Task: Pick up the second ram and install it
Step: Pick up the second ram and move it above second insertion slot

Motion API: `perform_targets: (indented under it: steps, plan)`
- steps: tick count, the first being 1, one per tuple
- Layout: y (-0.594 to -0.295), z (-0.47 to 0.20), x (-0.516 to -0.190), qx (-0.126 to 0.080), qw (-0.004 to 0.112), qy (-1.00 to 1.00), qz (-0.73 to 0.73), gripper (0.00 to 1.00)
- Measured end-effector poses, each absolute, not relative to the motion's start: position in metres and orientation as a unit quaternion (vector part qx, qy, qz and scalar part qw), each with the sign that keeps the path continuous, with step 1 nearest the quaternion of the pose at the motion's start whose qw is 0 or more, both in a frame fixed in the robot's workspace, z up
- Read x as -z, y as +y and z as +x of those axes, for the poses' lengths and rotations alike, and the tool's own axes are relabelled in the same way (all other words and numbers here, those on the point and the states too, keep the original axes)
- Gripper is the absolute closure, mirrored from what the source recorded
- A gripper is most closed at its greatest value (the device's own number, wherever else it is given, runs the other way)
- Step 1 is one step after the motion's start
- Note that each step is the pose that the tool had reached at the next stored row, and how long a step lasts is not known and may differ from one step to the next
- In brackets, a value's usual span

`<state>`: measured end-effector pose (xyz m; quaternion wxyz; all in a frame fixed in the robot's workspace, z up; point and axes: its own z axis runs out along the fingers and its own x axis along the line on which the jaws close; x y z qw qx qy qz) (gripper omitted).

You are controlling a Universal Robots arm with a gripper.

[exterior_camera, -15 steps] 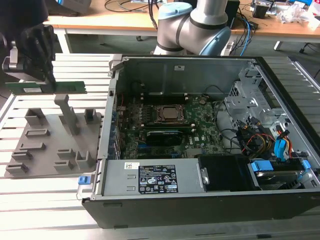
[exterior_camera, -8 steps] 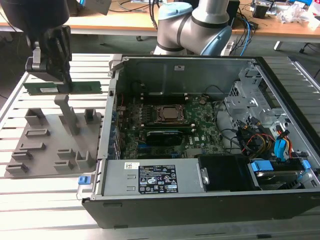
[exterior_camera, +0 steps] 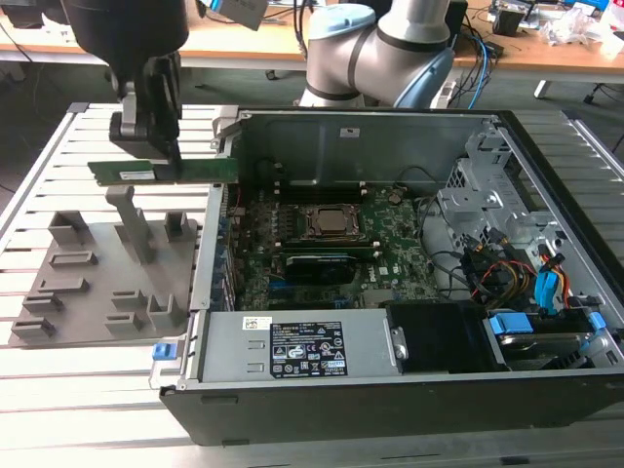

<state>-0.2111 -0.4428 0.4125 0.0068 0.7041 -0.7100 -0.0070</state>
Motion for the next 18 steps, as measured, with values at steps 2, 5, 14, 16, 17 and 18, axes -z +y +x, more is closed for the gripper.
perform_targets:
  steps: [2, 5, 14, 16, 17, 18]
  plan:
    - [-0.443, -0.199, -0.412, 0.007, 0.007, -0.71, 0.704, 0.86]
    - [-0.443, -0.183, -0.412, 0.007, 0.007, -0.71, 0.704, 0.86]
    - [-0.443, -0.141, -0.412, 0.007, 0.007, -0.71, 0.704, 0.86]
    - [-0.443, -0.135, -0.412, 0.007, 0.007, -0.71, 0.704, 0.86]
    - [-0.443, -0.132, -0.412, 0.007, 0.007, -0.71, 0.704, 0.86]
    - [-0.443, -0.124, -0.412, 0.007, 0.007, -0.71, 0.704, 0.86]
